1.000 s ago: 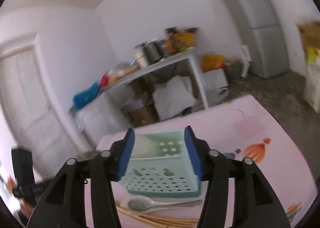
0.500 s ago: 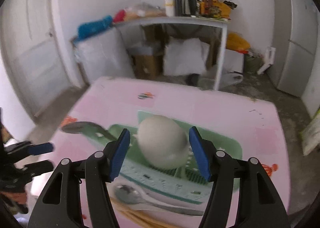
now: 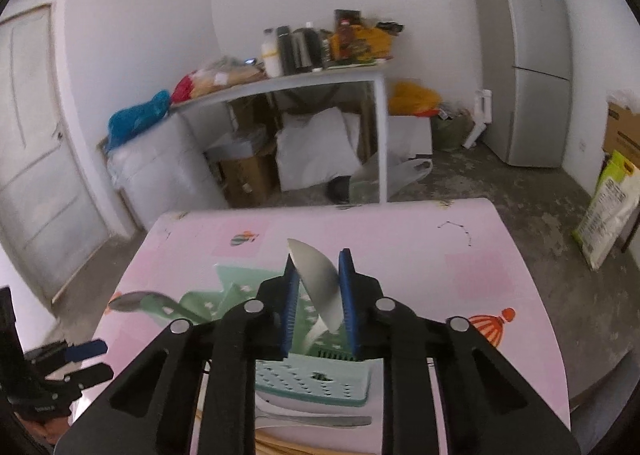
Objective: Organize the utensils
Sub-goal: 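Lower the white round ladle into the green holder and open the right gripper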
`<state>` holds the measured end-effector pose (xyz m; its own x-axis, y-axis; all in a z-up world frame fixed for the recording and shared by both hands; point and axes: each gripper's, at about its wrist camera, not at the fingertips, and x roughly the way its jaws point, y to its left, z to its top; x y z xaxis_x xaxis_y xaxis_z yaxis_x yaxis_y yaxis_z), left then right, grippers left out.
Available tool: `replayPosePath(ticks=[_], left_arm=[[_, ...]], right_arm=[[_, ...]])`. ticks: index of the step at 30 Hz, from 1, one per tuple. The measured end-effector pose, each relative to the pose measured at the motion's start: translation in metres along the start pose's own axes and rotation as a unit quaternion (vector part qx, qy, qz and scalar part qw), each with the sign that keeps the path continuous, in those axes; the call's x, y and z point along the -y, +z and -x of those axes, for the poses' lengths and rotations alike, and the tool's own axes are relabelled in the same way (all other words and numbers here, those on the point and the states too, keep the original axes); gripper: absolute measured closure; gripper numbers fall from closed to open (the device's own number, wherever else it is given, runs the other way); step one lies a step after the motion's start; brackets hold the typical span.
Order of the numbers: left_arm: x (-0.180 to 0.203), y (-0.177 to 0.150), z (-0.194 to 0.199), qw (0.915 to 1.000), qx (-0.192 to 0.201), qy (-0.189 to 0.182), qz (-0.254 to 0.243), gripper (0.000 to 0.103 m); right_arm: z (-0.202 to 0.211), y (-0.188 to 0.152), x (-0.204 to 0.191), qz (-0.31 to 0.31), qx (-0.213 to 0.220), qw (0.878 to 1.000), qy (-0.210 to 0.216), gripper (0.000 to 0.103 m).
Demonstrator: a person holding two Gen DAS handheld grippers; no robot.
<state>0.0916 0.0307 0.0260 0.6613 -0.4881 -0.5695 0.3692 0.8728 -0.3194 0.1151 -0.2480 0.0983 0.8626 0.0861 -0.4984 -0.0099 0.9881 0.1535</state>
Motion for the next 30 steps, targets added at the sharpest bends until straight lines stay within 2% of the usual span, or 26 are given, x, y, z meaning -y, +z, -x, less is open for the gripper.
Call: replayPosePath(ticks=[6, 9, 11, 12, 14, 16, 26, 30], left_arm=[[0.000, 0.000, 0.000, 1.0000, 0.000, 0.003, -0.002, 0.049], [-0.001, 0.000, 0.000, 1.0000, 0.000, 0.004, 0.000, 0.049], [0.000, 0.000, 0.000, 1.0000, 0.000, 0.004, -0.001, 0.048], [0.000, 0.000, 0.000, 1.0000, -0.001, 0.005, -0.003, 0.047], [0.000, 0.000, 0.000, 1.0000, -0.002, 0.006, -0.004, 0.046], [0.000, 0.000, 0.000, 1.0000, -0.001, 0.006, -0.004, 0.046], [0.002, -0.002, -0.002, 1.0000, -0.003, 0.003, -0.006, 0.046], [-0.001, -0.003, -0.003, 1.0000, -0.006, 0.002, -0.002, 0.046]], right_arm=[[0.010, -0.002, 0.009, -0.019, 0.024, 1.000, 0.008, 0.084], [-0.006, -0.010, 0.020, -0.037, -0.016, 0.999, -0.005, 0.084], [-0.009, -0.015, 0.023, -0.052, -0.028, 0.998, 0.005, 0.083], [-0.009, -0.017, 0.023, -0.058, -0.030, 0.998, 0.010, 0.081], [-0.007, -0.018, 0.024, -0.064, -0.027, 0.997, 0.016, 0.067], [-0.001, -0.018, 0.024, -0.062, -0.017, 0.998, 0.013, 0.062], [0.035, -0.026, 0.039, -0.088, 0.017, 0.996, 0.008, 0.052], [0.059, -0.049, 0.043, -0.101, 0.027, 0.995, 0.004, 0.038]])
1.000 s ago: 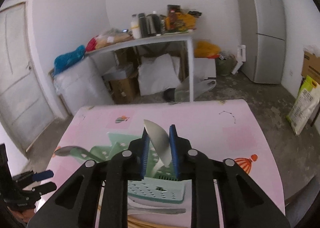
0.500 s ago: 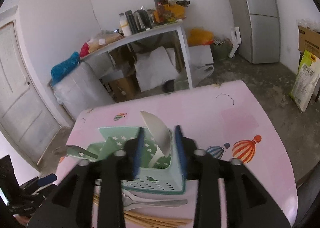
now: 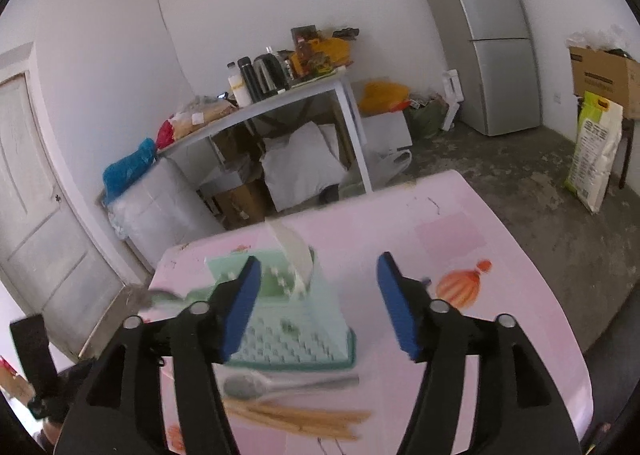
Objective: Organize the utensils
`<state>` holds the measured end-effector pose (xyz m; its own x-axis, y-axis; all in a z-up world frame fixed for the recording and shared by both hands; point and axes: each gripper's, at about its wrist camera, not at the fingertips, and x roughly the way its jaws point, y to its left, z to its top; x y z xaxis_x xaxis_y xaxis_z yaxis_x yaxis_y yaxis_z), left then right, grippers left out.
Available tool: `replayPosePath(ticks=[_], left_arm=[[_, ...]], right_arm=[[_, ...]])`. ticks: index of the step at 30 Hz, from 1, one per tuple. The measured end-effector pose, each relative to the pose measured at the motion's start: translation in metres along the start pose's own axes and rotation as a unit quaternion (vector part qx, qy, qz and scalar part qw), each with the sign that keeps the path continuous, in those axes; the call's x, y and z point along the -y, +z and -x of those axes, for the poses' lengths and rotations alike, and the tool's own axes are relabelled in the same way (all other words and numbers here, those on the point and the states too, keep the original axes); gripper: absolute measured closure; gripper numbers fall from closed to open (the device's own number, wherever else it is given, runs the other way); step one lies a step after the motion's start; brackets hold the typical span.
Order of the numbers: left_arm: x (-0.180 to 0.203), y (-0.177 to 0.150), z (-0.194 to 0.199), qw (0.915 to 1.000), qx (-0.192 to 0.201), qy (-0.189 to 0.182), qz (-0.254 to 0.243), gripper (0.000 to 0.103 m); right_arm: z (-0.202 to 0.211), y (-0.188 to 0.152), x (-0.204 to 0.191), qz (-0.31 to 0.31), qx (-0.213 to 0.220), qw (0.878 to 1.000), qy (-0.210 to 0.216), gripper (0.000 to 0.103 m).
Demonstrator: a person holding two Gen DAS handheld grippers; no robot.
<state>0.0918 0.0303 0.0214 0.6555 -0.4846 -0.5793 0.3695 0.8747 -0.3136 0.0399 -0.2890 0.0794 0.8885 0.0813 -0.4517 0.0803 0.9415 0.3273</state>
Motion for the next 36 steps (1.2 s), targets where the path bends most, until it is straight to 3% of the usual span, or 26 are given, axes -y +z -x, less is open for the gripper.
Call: replayPosePath(ticks=[6, 11, 14, 18, 22, 27, 32, 36], left_arm=[[-0.002, -0.008, -0.011, 0.9998, -0.020, -0.004, 0.005, 0.045], [-0.001, -0.018, -0.023, 0.9989, -0.044, -0.011, 0.008, 0.045], [0.001, -0.025, -0.031, 0.9980, -0.061, -0.016, 0.006, 0.045], [0.007, -0.028, -0.044, 0.9964, -0.082, -0.021, 0.003, 0.046], [0.019, -0.025, -0.053, 0.9967, -0.076, -0.028, -0.003, 0.046], [0.023, -0.016, -0.076, 0.9966, -0.078, 0.021, -0.016, 0.063], [0.029, -0.018, -0.099, 0.9897, -0.101, 0.072, -0.070, 0.069], [0.033, -0.021, -0.093, 0.9876, -0.104, 0.069, -0.095, 0.070]], right_arm=[[0.001, -0.069, -0.001, 0.018, -0.080, 0.996, -0.039, 0.023], [-0.027, -0.131, -0.015, 0.058, -0.174, 0.980, -0.081, 0.017], [-0.037, -0.153, -0.026, 0.079, -0.197, 0.974, -0.085, 0.011], [-0.042, -0.164, -0.038, 0.105, -0.187, 0.971, -0.107, 0.007], [-0.040, -0.166, -0.038, 0.105, -0.181, 0.972, -0.104, 0.006], [-0.034, -0.173, -0.036, 0.106, -0.161, 0.975, -0.107, 0.006], [-0.032, -0.176, -0.037, 0.103, -0.143, 0.978, -0.109, 0.006], [-0.031, -0.177, -0.037, 0.104, -0.140, 0.979, -0.108, 0.006]])
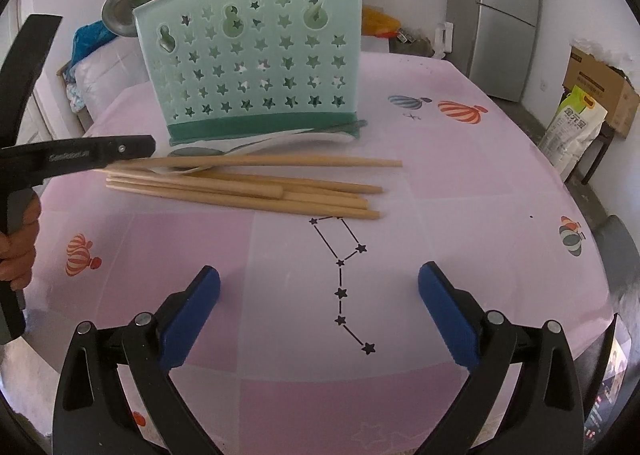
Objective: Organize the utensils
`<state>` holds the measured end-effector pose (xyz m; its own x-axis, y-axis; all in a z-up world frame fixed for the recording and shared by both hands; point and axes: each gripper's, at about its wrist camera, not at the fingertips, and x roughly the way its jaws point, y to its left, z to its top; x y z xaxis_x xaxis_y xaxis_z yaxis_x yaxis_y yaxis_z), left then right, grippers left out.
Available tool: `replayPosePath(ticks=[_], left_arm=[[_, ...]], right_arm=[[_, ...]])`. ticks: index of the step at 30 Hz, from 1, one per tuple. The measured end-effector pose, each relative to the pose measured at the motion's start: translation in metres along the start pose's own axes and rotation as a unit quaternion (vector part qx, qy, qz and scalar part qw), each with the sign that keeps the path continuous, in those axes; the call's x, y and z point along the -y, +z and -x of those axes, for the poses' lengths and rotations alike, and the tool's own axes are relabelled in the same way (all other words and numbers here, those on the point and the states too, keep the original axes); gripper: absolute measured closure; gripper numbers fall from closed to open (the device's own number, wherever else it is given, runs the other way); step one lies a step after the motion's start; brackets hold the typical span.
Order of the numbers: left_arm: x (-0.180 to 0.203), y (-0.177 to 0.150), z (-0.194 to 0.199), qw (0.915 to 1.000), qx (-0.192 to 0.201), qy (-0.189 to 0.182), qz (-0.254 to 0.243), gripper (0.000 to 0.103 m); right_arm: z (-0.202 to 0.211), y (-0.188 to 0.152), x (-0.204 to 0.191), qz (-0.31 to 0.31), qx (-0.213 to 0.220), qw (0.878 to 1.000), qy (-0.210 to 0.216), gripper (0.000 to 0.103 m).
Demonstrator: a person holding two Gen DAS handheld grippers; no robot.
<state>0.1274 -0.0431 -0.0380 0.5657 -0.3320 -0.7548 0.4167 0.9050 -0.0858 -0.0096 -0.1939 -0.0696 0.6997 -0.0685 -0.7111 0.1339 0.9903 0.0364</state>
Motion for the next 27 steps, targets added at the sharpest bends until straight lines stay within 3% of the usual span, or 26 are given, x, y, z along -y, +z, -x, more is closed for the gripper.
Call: replayPosePath(ticks=[9, 16, 22, 27], left_arm=[[0.007, -0.015, 0.018, 0.9971, -0.023, -0.070, -0.020, 0.073], [0.023, -0.020, 0.015, 0.9952, -0.035, -0.081, -0.043, 0.073], [0.014, -0.002, 0.023, 0.9928, -0.011, -0.119, 0.011, 0.073], [-0.007, 0.008, 0.003, 0.9870, -0.052, -0.132, 0.075, 0.075]], right_arm=[[-0.001, 0.002, -0.001, 0.001, 0.009, 1.000, 0.002, 0.006], [-0.001, 0.001, -0.001, 0.001, 0.014, 1.000, 0.002, 0.006], [0.000, 0.000, 0.000, 0.000, 0.018, 1.000, 0.002, 0.006], [0.000, 0.000, 0.001, 0.000, 0.019, 1.000, 0.003, 0.006]])
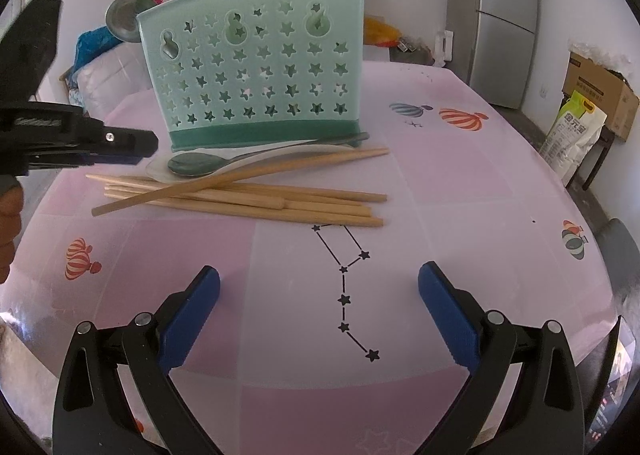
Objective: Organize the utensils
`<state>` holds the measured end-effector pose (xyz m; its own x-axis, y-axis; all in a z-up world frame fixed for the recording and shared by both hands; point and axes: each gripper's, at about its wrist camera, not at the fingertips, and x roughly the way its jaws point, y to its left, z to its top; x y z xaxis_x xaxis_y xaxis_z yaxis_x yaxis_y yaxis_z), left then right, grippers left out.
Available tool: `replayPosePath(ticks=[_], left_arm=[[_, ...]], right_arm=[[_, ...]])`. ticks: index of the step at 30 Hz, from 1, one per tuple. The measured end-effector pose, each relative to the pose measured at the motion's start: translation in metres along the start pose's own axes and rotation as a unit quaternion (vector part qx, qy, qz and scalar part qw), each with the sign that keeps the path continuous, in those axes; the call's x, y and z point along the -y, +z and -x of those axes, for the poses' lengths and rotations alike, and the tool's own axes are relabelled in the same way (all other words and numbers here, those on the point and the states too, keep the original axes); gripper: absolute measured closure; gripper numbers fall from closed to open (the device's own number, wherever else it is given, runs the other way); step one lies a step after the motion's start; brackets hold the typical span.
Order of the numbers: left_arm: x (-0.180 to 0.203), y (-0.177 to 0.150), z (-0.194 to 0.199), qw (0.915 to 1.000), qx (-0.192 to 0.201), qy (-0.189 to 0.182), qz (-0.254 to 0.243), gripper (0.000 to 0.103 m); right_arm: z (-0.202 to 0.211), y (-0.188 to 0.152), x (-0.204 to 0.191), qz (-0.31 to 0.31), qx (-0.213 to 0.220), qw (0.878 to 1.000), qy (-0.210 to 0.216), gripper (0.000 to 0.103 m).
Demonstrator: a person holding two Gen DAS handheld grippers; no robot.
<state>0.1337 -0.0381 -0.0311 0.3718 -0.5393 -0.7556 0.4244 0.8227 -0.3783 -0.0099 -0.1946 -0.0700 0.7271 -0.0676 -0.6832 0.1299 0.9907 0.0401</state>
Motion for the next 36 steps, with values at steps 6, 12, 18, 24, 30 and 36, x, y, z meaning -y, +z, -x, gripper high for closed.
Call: replayPosePath(ticks=[6, 12, 18, 24, 30, 36], left_arm=[[-0.021, 0.002, -0.013, 0.9975, -0.035, -0.033, 0.051, 0.085], [-0.035, 0.004, -0.020, 0.9925, -0.050, -0.055, 0.097, 0.090], [-0.036, 0.005, -0.022, 0.9922, -0.050, -0.060, 0.097, 0.092], [-0.033, 0.003, -0.009, 0.9949, -0.022, -0.055, 0.081, 0.098], [0.003, -0.004, 0.018, 0.9990, 0.037, -0.025, 0.000, 0.102], [0.051, -0.027, 0.038, 0.9849, 0.108, 0.045, -0.127, 0.103]], right_arm=[[0.000, 0.000, 0.000, 0.000, 0.000, 1.000, 0.000, 0.006], [0.000, 0.000, 0.000, 0.000, 0.000, 1.000, 0.000, 0.006], [0.000, 0.000, 0.000, 0.000, 0.001, 1.000, 0.000, 0.006], [0.000, 0.000, 0.001, 0.000, 0.002, 1.000, 0.000, 0.006], [0.000, 0.000, 0.001, -0.001, 0.005, 1.000, -0.001, 0.006], [0.000, -0.001, -0.002, -0.003, 0.010, 1.000, -0.003, 0.006]])
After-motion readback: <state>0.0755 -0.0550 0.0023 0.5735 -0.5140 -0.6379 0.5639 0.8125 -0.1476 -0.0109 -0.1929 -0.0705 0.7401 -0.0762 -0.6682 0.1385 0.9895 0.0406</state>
